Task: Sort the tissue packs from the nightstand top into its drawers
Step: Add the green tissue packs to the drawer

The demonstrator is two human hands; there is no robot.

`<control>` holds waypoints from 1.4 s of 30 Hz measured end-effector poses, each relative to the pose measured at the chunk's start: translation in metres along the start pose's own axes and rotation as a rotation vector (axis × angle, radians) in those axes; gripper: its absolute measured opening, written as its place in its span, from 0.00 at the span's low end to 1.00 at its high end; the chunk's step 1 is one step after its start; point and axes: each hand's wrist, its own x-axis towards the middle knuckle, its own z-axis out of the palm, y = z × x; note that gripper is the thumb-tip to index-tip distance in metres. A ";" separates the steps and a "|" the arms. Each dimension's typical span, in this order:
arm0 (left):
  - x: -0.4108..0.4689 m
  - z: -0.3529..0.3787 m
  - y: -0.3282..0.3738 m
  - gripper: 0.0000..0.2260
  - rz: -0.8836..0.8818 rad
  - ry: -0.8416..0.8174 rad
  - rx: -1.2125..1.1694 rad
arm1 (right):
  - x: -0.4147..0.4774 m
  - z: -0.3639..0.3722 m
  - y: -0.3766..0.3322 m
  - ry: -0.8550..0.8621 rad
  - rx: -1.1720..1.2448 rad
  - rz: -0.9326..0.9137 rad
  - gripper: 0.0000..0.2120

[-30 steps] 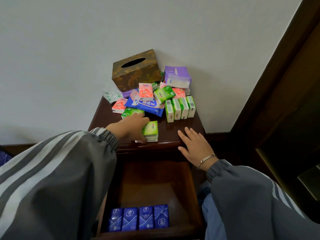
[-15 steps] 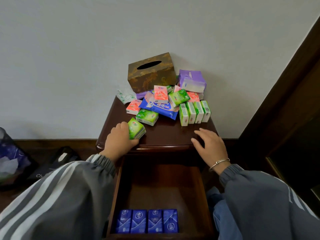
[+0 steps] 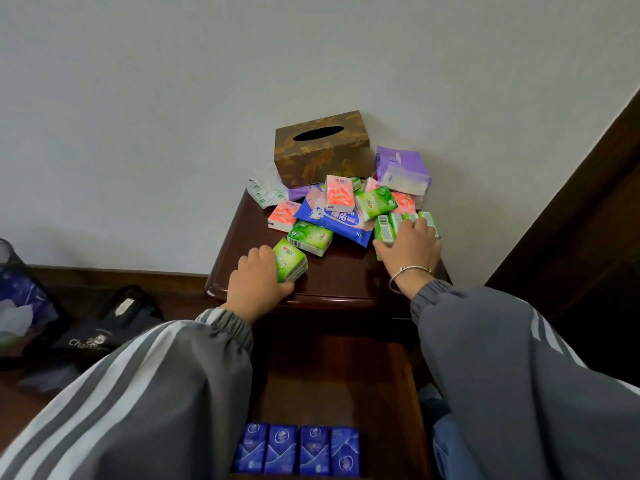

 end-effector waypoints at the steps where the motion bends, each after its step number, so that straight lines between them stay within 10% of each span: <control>1: 0.000 0.000 0.000 0.25 -0.002 0.002 -0.001 | 0.000 0.000 -0.003 -0.003 0.015 0.007 0.26; 32: -0.002 0.004 0.002 0.25 -0.053 0.055 -0.062 | -0.051 -0.018 0.027 -0.232 0.327 -0.099 0.25; 36: -0.015 0.009 -0.001 0.22 -0.081 0.193 -0.221 | -0.064 -0.035 0.042 -0.268 0.816 0.226 0.19; 39: -0.032 0.014 -0.011 0.19 -0.118 0.325 -0.507 | -0.090 -0.054 0.064 -0.622 1.512 0.578 0.06; 42: -0.067 0.024 -0.021 0.18 -0.154 0.303 -0.782 | -0.122 -0.052 0.094 -0.885 1.585 0.691 0.06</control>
